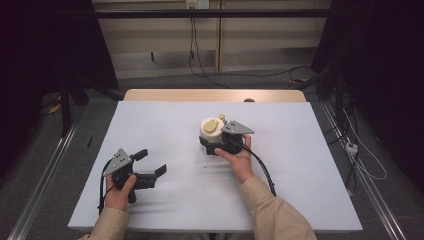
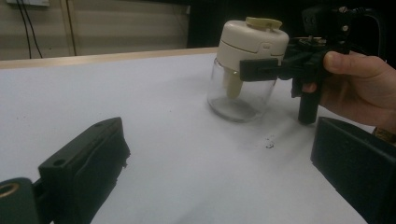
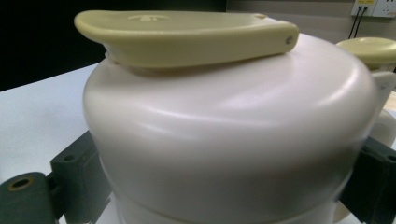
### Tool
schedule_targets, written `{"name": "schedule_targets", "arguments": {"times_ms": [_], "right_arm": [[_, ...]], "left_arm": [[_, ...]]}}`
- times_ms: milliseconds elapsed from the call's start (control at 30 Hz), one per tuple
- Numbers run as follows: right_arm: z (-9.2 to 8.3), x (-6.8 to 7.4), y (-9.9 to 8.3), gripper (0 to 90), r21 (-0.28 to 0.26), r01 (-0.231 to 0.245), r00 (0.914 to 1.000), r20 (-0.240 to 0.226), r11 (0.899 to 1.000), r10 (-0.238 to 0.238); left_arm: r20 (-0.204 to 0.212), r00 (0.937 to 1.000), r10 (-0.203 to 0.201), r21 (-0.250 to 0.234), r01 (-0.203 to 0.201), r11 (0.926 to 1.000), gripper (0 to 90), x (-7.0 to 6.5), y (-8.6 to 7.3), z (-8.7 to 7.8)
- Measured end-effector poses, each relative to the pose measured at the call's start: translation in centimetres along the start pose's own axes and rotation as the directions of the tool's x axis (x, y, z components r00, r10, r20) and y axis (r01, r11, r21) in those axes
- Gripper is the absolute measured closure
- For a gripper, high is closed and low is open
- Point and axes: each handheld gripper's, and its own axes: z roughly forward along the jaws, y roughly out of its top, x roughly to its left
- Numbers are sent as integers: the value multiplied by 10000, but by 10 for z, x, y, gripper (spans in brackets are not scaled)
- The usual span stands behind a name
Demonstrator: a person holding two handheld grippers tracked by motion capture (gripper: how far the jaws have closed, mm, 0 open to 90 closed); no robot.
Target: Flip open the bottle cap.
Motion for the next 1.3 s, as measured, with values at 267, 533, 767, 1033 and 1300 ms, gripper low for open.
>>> {"name": "schedule_targets", "arguments": {"times_ms": [267,533,767,1033,1300], "right_arm": [[0,0,0,66,5,1,10000,-4,10000,-1],[0,0,0,65,26,-11,10000,-3,10000,11],[0,0,0,65,51,10,10000,16,10000,-10],[0,0,0,65,43,-20,10000,32,10000,20],[0,0,0,65,68,-36,10000,28,10000,36]], "left_arm": [[35,10000,-49,-1,49,10000,27,-2,5,4],[128,9999,-58,47,58,10000,26,-6,10,7],[244,9996,-107,86,105,9999,26,-12,18,17],[410,9987,-302,81,299,9995,28,-15,27,28],[402,9985,-363,178,356,9992,128,-18,33,38]]}}
